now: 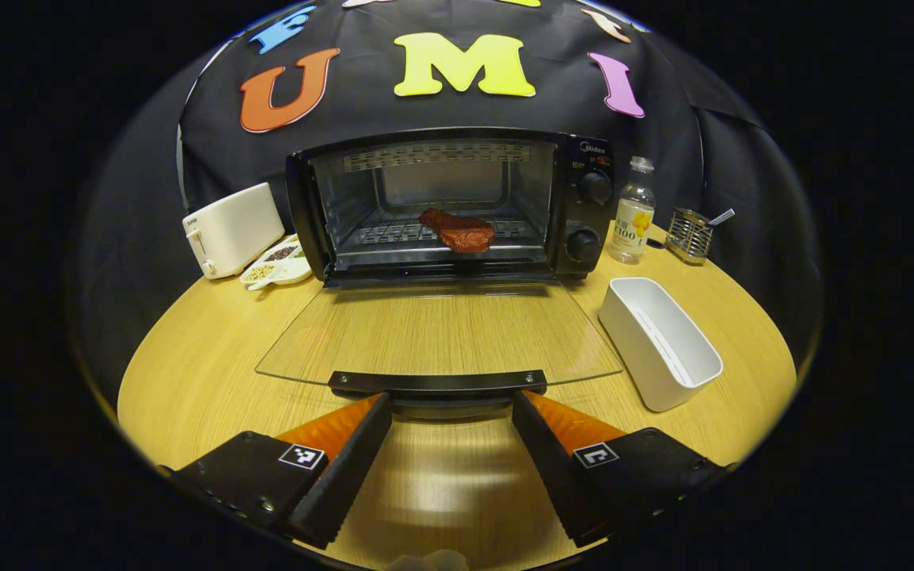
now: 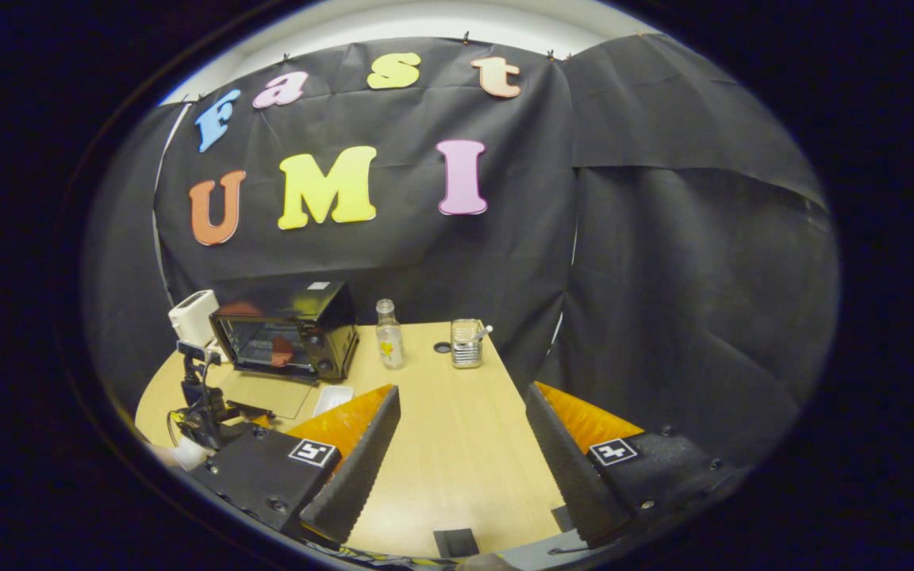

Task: Open the electric oven with the left hand, put the food in, and close the electric oven.

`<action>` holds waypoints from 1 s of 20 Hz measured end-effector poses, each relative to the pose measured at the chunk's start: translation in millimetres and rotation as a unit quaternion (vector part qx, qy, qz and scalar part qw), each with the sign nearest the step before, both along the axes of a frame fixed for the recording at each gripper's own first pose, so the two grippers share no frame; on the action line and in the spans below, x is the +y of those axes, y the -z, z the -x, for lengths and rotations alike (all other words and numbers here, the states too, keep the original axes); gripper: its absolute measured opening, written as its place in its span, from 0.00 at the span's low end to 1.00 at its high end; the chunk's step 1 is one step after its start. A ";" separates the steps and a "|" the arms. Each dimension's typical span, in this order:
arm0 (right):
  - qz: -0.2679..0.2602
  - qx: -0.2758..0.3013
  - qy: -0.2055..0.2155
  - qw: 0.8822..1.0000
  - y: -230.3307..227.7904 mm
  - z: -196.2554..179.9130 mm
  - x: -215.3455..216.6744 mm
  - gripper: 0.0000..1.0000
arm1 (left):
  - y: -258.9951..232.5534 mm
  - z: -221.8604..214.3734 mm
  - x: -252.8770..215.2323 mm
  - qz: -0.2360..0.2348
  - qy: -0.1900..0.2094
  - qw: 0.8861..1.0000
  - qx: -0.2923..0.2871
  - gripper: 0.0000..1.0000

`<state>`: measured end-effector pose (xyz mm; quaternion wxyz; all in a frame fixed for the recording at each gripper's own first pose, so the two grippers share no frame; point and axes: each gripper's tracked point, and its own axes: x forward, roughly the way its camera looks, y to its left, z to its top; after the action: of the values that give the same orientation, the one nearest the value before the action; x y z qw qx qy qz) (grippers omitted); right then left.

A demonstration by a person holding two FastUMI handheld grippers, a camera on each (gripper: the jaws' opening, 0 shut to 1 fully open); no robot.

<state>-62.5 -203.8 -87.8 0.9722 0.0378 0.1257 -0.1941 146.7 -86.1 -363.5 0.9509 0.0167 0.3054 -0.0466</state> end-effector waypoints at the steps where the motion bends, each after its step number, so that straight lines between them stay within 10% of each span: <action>1: 0.002 0.001 -0.003 1.000 0.2 0.3 0.9 1.00 | -2.7 0.0 0.5 0.002 -0.001 1.000 -0.002 0.98; 20: -0.015 -0.030 0.007 0.999 -7.8 6.6 2.8 0.96 | -129.8 -91.4 7.5 0.015 -0.012 0.994 -0.111 0.98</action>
<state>-69.1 -201.0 -80.0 0.9734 0.0591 0.0992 -0.1981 238.1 -78.6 -233.7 0.9795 0.0039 0.1976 -0.0377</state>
